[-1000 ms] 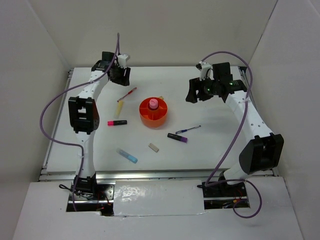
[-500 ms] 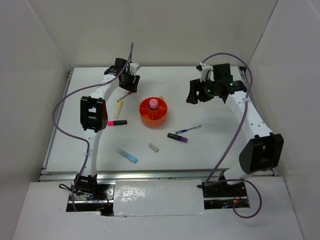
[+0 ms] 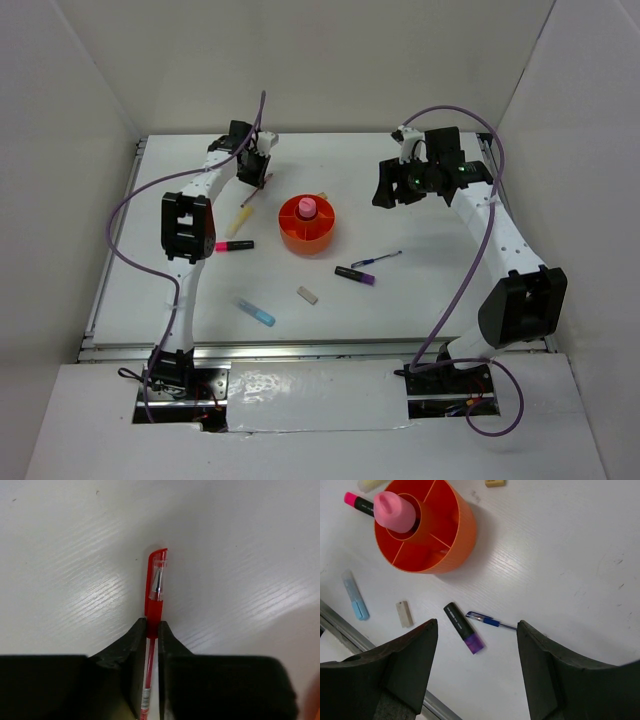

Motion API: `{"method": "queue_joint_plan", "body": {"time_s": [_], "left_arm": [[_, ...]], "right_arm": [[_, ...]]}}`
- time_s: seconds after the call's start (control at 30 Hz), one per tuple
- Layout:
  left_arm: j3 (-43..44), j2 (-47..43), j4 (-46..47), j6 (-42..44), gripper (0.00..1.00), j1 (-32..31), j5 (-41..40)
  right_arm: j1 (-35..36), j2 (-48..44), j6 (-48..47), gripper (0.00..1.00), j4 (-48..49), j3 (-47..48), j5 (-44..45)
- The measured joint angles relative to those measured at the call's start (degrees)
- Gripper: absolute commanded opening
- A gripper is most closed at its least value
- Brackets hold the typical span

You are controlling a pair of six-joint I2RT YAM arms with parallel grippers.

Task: Sort the stationery into containers
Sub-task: Pick up the pen from the center of the board.

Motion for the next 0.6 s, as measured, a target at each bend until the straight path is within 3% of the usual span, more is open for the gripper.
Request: {"method": "queue_joint_plan", "body": {"time_s": [0.07,0.13,0.27,0.43,0.6], "left_arm": [[0.0,0.0,-0.07,0.02,0.14,0.0,-0.11],[-0.02,-0.02,0.04,0.02,0.0,0.0,-0.35],[-2.97,-1.2,3.06,-0.44,0.0,0.0,-0.96],[-14.69,-7.82,11.06,-4.87,0.0,0.17,-1.75],[-29.79,-20.5,23.52,-14.14,0.0,3.08,6.36]], "right_arm": [[0.09,0.02,-0.02,0.71,-0.02,0.0,0.11],[0.11,0.0,-0.02,0.7,-0.02,0.0,0.17],[0.11,0.0,-0.17,0.7,0.0,0.0,0.2],[0.46,0.0,0.02,0.7,0.15,-0.09,0.13],[1.18,-0.24,0.02,0.7,0.17,-0.83,0.17]]}}
